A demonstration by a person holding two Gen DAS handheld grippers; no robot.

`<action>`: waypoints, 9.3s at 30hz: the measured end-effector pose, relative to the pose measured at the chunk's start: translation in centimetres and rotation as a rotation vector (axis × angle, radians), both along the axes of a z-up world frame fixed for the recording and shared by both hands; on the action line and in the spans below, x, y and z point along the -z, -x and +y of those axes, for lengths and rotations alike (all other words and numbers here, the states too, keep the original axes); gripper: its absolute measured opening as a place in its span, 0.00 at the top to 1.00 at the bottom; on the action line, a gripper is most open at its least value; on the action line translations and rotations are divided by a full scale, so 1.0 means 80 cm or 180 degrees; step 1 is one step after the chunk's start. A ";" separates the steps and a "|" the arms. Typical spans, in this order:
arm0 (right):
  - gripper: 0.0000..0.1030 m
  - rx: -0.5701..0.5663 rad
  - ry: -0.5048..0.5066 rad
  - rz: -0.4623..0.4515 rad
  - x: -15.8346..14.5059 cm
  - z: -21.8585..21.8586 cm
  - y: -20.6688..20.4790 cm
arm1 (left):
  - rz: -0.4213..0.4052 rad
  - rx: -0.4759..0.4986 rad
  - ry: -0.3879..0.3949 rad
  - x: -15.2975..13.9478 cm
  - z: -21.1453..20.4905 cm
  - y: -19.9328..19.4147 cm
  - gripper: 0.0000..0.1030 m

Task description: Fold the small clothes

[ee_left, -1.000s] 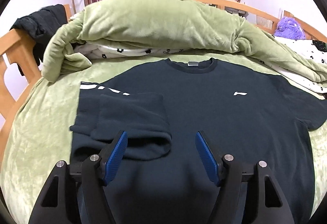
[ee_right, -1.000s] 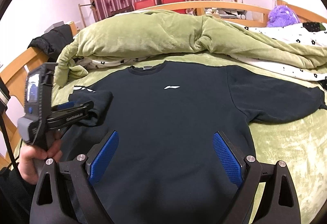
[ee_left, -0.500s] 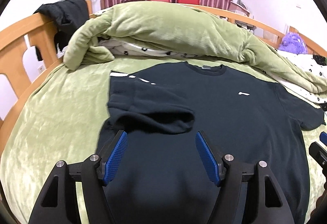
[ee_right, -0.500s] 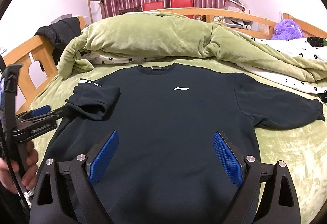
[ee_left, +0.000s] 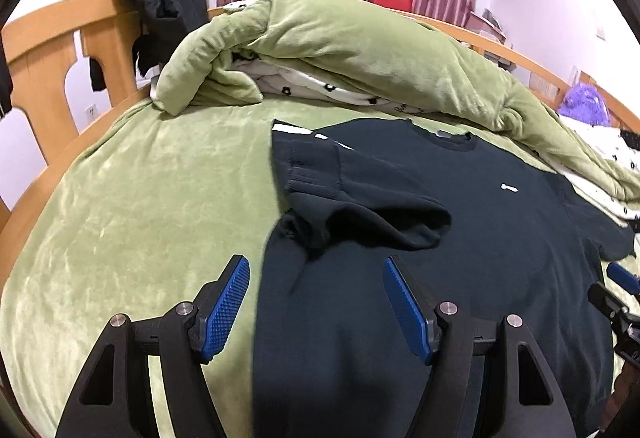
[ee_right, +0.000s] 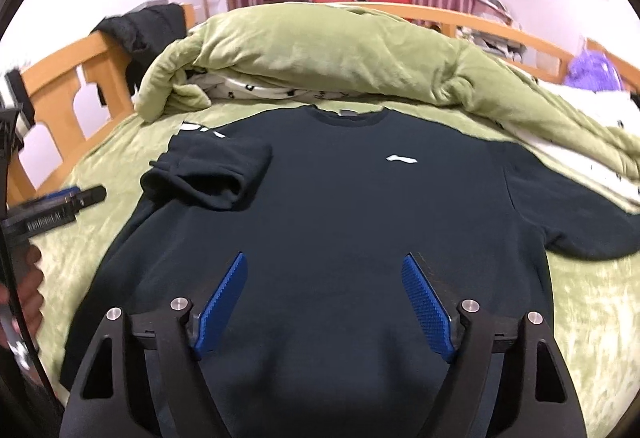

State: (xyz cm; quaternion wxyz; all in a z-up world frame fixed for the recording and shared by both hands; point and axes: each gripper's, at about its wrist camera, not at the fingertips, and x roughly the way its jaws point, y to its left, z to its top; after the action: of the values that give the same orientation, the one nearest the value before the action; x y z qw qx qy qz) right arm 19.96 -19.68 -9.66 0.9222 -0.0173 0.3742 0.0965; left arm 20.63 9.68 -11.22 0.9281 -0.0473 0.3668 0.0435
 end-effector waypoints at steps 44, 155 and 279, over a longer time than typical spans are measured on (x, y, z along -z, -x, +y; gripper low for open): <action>0.81 -0.1075 0.0309 0.0178 0.097 0.311 -0.208 | -0.0023 -0.0457 0.0810 0.060 0.174 -0.059 0.35; 0.38 0.1722 0.0107 0.0416 0.029 -0.419 -0.033 | 0.0071 0.0349 -0.0027 0.031 -0.077 -0.070 0.34; 0.45 0.0805 -0.0462 0.0217 0.024 -0.217 -0.073 | -0.0006 0.1312 -0.0052 -0.019 -0.283 -0.105 0.29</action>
State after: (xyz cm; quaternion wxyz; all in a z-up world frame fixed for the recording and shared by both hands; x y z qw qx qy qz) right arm 25.83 -37.03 -11.59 0.9126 0.1000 0.3965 0.0069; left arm 29.05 -12.95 -9.66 0.9180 0.0362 0.3675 -0.1444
